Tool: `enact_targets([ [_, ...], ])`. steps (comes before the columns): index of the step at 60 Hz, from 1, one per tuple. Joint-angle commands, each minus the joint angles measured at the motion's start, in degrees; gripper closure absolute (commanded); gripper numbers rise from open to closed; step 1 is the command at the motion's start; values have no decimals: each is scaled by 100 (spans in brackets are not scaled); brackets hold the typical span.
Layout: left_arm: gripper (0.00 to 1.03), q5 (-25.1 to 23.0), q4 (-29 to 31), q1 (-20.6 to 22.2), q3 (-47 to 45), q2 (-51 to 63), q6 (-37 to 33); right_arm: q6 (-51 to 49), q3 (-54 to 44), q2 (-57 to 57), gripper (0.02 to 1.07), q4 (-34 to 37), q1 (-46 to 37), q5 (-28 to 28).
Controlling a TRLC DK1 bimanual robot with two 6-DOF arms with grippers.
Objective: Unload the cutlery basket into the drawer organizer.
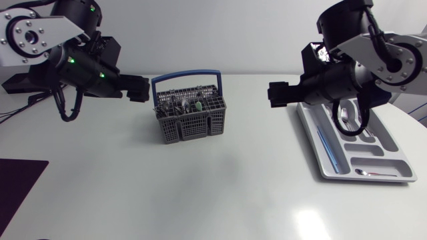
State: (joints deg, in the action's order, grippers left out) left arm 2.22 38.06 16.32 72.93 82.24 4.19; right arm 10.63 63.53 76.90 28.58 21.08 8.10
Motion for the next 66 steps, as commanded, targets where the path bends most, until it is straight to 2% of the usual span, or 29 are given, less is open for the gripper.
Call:
enact_targets([
  [1,10,-28,114,126,213,293,302,387,169,220,7,201,80,-19],
  [5,11,-28,114,188,257,442,583,527,204,281,7,280,107,-10],
  [23,25,-20,149,126,503,891,1603,712,213,413,11,271,116,-36],
  [37,25,-64,114,30,530,1110,2148,712,213,501,11,218,72,-36],
  [47,25,-943,210,-94,547,1453,2649,712,248,589,11,210,107,-45],
  [66,25,-960,219,-225,688,1629,3141,712,248,668,11,201,107,-63],
])
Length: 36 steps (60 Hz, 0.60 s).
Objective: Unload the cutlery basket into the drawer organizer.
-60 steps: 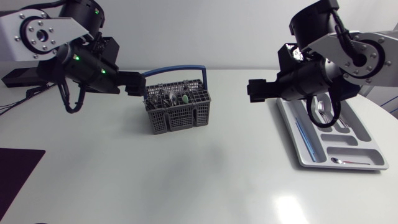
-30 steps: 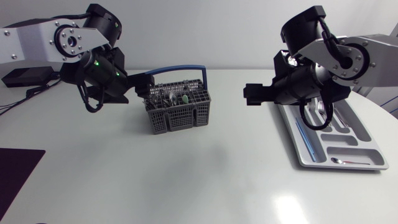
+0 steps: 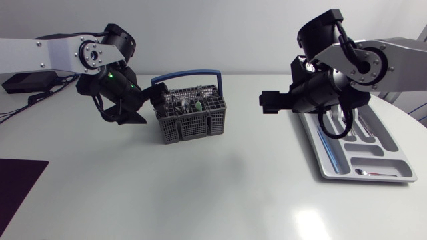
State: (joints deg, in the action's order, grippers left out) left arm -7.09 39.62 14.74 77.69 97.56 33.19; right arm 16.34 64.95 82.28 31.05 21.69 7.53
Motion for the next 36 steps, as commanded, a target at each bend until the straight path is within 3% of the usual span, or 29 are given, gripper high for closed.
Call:
enact_targets([
  [1,25,-29,64,-77,220,97,258,142,106,139,10,-46,46,-6],
  [15,26,6,64,-165,203,70,478,142,62,201,10,-116,46,-6],
  [19,35,6,46,-165,185,79,522,142,44,227,10,-125,46,-6],
  [27,36,6,-6,-165,176,97,619,142,27,271,10,-160,54,-6],
  [36,54,15,-191,-156,132,141,724,142,-26,271,10,-187,46,-6],
])
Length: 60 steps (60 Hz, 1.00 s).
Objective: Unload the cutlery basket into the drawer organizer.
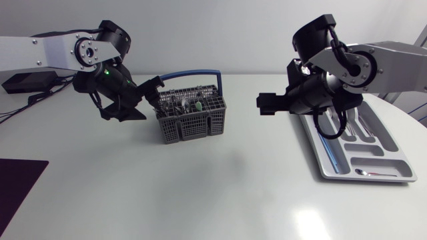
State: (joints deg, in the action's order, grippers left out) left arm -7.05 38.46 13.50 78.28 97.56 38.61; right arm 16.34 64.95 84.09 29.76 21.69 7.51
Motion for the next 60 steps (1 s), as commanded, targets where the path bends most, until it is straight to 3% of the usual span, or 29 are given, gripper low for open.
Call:
enact_targets([
  [1,56,11,-102,-31,65,141,200,142,-26,90,10,-58,46,-4],
  [5,61,11,-146,-31,82,185,226,142,-52,98,10,-67,54,-4],
  [30,62,2,-225,30,170,378,367,142,-96,107,10,-67,89,-4],
  [41,75,11,-321,48,170,369,410,142,-114,125,10,-67,98,-4],
  [60,86,11,-532,74,117,343,507,142,-140,134,10,-75,98,-4],
])
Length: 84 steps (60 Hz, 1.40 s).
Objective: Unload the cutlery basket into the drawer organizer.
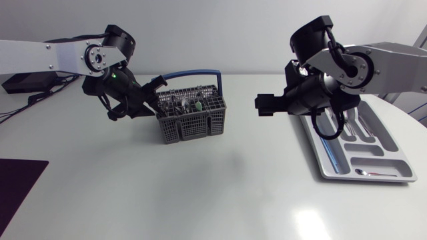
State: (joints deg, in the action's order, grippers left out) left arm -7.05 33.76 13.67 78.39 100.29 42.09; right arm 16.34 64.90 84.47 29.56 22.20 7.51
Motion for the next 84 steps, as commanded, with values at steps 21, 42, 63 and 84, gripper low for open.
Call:
enact_targets([
  [21,98,11,-221,127,45,70,230,133,-224,79,10,-117,48,5],
  [42,99,11,-221,118,-8,26,221,-25,-224,132,7,-214,259,-206],
  [63,99,11,-221,30,-34,-247,221,-148,-250,228,7,-381,531,-294],
  [84,99,11,-229,-5,-122,-871,160,-140,-312,334,7,-460,602,-294],
])
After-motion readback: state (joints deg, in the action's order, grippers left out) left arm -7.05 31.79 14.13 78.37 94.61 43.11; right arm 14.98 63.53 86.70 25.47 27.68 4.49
